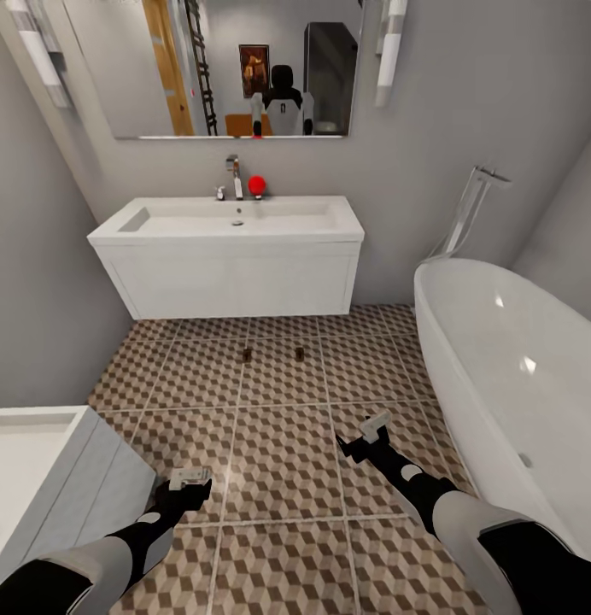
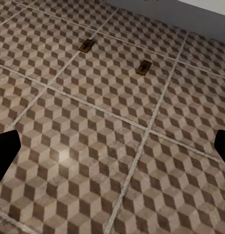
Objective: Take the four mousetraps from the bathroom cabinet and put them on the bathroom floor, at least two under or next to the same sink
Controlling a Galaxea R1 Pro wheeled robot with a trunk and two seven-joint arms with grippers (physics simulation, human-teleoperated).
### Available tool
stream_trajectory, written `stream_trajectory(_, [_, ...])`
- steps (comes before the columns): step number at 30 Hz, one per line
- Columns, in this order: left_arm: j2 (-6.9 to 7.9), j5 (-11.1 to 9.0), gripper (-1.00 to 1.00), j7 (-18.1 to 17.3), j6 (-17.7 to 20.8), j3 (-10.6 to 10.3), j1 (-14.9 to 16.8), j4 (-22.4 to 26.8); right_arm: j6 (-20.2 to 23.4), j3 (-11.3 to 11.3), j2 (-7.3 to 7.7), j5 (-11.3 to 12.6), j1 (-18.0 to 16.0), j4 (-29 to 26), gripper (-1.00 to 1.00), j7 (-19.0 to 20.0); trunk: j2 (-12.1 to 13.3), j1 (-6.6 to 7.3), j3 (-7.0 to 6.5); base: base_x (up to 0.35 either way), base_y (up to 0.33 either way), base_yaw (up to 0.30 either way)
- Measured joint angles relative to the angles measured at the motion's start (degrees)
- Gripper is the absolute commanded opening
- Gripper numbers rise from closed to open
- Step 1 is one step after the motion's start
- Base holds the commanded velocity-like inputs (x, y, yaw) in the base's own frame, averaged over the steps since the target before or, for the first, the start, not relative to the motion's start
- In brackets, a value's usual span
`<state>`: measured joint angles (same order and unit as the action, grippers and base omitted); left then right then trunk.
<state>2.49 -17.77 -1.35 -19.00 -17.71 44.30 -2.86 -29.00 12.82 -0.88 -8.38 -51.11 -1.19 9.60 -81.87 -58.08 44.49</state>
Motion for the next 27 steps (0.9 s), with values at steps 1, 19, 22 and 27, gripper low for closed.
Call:
stream_trajectory(1, [0.02, 0.00, 1.00, 0.00, 0.01, 0.00, 0.00, -0.06, 0.00, 0.00, 0.00, 0.00, 0.02, 0.01, 1.00, 0.00, 0.40, 0.22, -0.18, 0.000, 0.000, 0.000])
stream_trajectory(19, [0.86, 0.00, 1.00, 0.07, -0.79, 0.01, -4.80, -1.04, -2.61, 0.10, 0.42, -0.17, 8.67, 0.06, 1.00, -0.73, 7.62, 4.17, -3.40, 0.000, 0.000, 0.000])
stream_trajectory(22, [1.29, -0.02, 1.00, 0.08, -1.54, 0.01, -5.93, -1.04, -3.04, 0.07, 0.37, -0.13, 10.19, 0.07, 1.00, -1.68, 8.83, 4.83, -3.95, 0.000, 0.000, 0.000])
stream_trajectory(27, [2.74, -0.03, 1.00, 0.08, -3.76, 0.02, -9.39, -1.05, -4.64, 0.08, 0.20, -0.07, 12.43, 0.09, 1.00, -4.48, 10.83, 5.93, -4.84, 0.000, 0.000, 0.000])
